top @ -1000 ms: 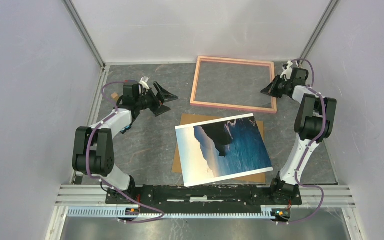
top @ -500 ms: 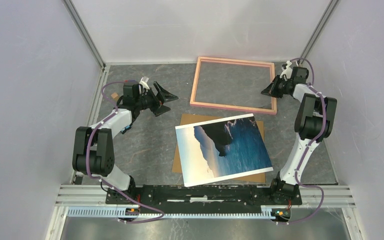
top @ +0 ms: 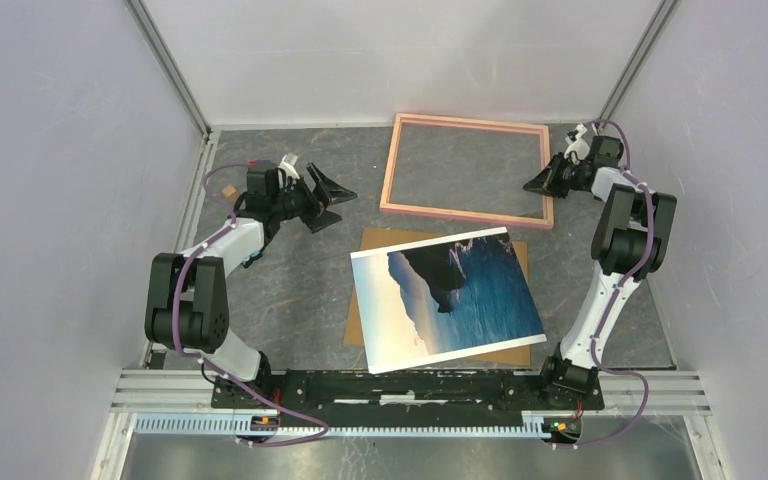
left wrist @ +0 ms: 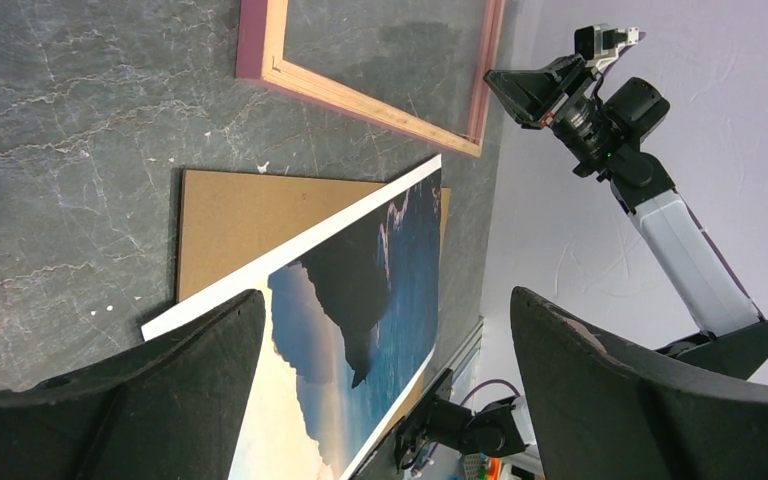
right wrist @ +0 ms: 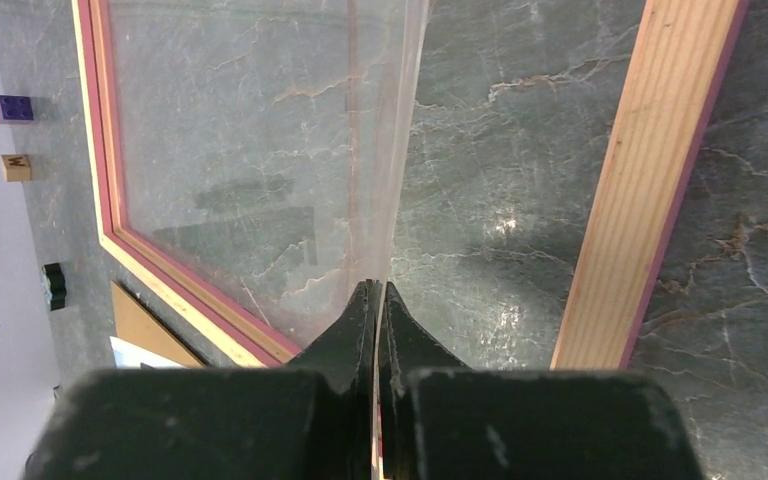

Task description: Put the photo into the frame

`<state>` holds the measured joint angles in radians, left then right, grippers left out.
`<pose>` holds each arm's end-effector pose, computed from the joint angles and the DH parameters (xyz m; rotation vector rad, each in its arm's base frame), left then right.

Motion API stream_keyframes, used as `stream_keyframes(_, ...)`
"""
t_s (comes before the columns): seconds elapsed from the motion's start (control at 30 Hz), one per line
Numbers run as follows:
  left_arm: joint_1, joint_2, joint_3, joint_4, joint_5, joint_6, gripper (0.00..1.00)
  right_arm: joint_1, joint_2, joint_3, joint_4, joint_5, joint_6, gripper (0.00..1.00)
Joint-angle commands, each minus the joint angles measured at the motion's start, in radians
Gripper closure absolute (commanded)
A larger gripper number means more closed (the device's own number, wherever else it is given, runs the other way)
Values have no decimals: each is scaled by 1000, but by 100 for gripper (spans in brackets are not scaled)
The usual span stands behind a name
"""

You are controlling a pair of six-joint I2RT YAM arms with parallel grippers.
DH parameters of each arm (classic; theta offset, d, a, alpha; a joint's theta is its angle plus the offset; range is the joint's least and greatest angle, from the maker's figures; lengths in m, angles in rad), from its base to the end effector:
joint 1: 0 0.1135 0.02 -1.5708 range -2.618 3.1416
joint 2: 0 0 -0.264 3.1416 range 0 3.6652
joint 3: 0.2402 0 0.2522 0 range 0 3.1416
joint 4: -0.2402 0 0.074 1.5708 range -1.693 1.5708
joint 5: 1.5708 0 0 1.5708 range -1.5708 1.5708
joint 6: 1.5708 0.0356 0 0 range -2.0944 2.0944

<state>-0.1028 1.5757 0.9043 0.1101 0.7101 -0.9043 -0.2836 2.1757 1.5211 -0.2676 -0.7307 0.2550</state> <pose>0.3318 -0.0576 0.2183 -0.4502 2.2357 -1.3211 0.4499 -0.1064 0.1490 0.3336 2.3429 0.8865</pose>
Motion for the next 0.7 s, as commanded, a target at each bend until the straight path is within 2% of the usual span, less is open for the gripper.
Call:
stream_keyframes(0.0, -6, 4, -5, 43, 25, -28, 3, -1, 13, 45, -44, -38, -51, 100)
stream_keyframes(0.07, -8, 5, -9, 54, 29, -35, 3, -1, 2, 41, -35, -26, -53, 97)
stream_keyframes(0.2, -8, 5, -11, 62, 33, -41, 3, 0, -40, -6, 43, -38, -9, 76)
stream_keyframes(0.3, -8, 6, -10, 62, 33, -41, 3, 0, -53, -26, 89, -51, 20, 66)
stream_keyframes(0.47, -8, 7, -11, 62, 33, -41, 3, 7, -102, -80, 155, -38, 51, 55)
stream_keyframes(0.67, -8, 9, -10, 62, 34, -41, 3, 12, -215, -281, 390, -11, 197, 47)
